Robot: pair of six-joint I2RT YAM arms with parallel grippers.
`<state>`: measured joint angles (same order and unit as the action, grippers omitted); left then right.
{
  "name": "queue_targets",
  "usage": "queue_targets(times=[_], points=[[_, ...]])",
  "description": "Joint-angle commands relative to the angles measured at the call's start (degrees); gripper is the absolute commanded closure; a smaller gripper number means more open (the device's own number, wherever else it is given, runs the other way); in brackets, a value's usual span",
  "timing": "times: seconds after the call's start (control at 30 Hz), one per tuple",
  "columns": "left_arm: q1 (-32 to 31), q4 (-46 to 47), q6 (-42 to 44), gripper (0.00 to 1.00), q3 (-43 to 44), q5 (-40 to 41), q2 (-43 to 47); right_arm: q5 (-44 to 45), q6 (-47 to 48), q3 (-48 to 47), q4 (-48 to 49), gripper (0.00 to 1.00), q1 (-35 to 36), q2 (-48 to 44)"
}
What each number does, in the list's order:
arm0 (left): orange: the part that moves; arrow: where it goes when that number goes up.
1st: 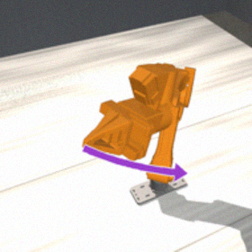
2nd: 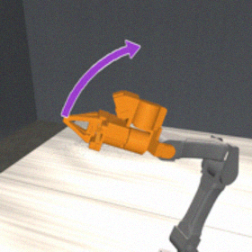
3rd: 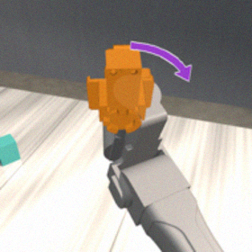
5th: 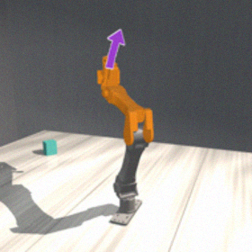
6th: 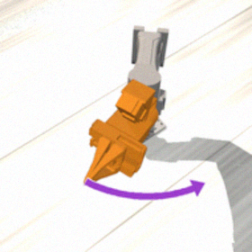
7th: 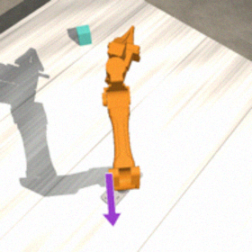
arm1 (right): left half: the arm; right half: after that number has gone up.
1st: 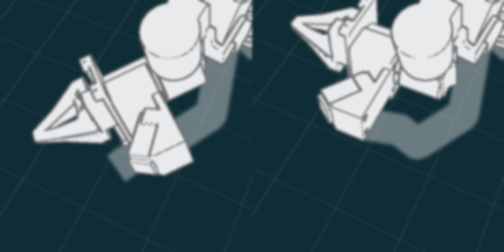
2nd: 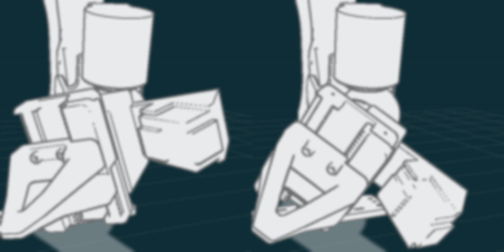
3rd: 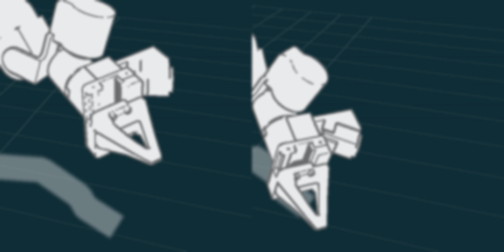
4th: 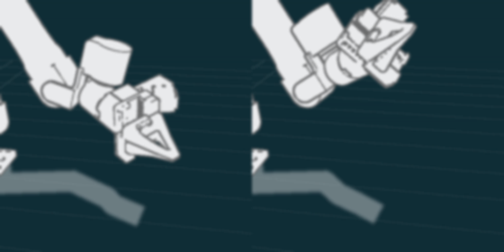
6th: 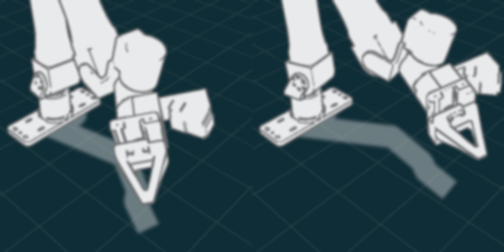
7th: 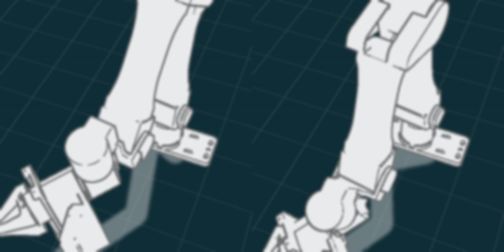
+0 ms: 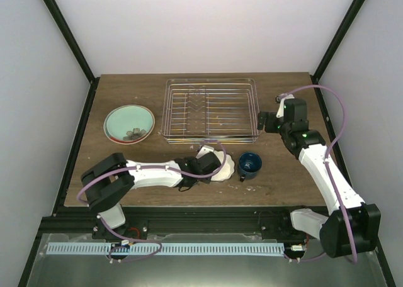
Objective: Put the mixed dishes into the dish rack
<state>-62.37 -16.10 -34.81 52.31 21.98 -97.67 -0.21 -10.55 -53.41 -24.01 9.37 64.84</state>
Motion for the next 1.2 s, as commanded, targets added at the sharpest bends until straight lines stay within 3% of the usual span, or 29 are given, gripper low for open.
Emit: queue_targets(times=[0.0, 0.17, 0.27, 0.73, 0.93, 1.17], points=[[-0.3, -0.5, 0.0, 0.70, 1.0, -0.8, -0.5, -0.5, -0.1, 0.6, 0.4, 0.00, 0.4, 0.1], [-0.3, 0.3, -0.1, 0.93, 0.3, -2.5, 1.1, -1.0, -0.3, 1.0, 0.5, 0.00, 0.3, 0.0], [-0.3, 1.2, 0.1, 1.00, -0.7, -3.4, 3.0, -1.7, -0.3, 1.3, 0.8, 0.00, 0.4, -0.4], [-0.3, 1.3, 0.9, 1.00, -1.5, -2.5, 4.3, -2.2, -0.6, 1.9, 1.0, 0.00, 0.3, -0.3], [-0.3, -0.1, 0.8, 0.82, -1.2, -0.9, 3.1, -2.3, -0.6, 1.9, 0.9, 0.00, 0.4, -0.2], [-0.3, -2.4, 0.6, 0.82, -1.3, 1.6, 3.4, -3.2, -0.5, 1.2, -0.8, 0.00, 0.6, -0.1]])
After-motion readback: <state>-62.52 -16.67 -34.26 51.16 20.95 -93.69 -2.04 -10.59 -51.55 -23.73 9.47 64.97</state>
